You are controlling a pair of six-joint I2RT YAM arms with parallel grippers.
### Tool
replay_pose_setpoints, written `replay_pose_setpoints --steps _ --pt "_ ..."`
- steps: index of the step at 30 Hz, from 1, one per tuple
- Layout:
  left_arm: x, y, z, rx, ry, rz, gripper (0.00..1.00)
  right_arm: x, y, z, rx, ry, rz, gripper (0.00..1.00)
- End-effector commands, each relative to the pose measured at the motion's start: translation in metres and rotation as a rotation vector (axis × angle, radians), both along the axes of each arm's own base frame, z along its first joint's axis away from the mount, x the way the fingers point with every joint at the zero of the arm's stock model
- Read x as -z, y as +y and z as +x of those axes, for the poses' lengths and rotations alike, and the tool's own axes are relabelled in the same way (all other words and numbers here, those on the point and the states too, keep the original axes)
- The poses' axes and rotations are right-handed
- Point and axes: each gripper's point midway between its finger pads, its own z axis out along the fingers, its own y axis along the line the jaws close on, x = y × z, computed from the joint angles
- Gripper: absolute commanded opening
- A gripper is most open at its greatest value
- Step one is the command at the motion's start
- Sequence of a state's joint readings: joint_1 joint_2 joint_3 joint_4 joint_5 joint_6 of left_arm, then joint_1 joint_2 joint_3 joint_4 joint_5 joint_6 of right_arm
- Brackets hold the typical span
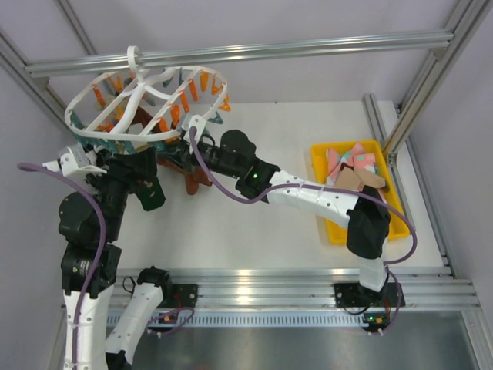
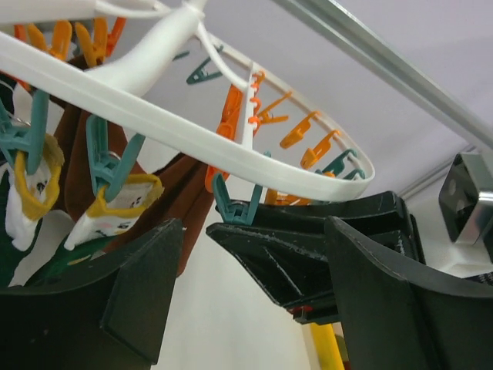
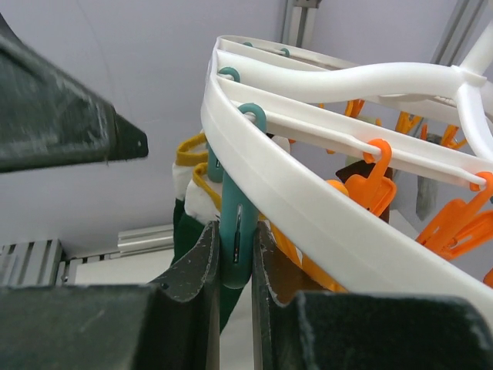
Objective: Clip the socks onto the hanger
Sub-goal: Open the clamp at the hanger.
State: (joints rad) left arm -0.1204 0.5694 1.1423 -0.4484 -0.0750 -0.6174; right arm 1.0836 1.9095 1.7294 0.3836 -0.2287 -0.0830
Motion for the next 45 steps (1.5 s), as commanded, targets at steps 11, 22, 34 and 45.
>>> replay_pose_setpoints --steps 11,22,34,45 --pt "0.024 -0.020 0.029 0.099 0.065 0.030 0.73 -0.025 -0.006 -0.056 -0.207 -0.065 0.053 0.00" --pt "0.011 -0.015 0.050 0.054 -0.022 0.006 0.67 -0.027 -0.011 -0.064 -0.251 -0.079 0.063 0.00" --pt "-0.004 -0.023 0.056 0.091 -0.109 -0.071 0.61 -0.027 -0.014 -0.066 -0.279 -0.062 0.075 0.00" --pt "-0.017 -0.014 0.053 0.046 -0.166 -0.073 0.62 -0.022 -0.018 -0.065 -0.286 -0.050 0.066 0.00"
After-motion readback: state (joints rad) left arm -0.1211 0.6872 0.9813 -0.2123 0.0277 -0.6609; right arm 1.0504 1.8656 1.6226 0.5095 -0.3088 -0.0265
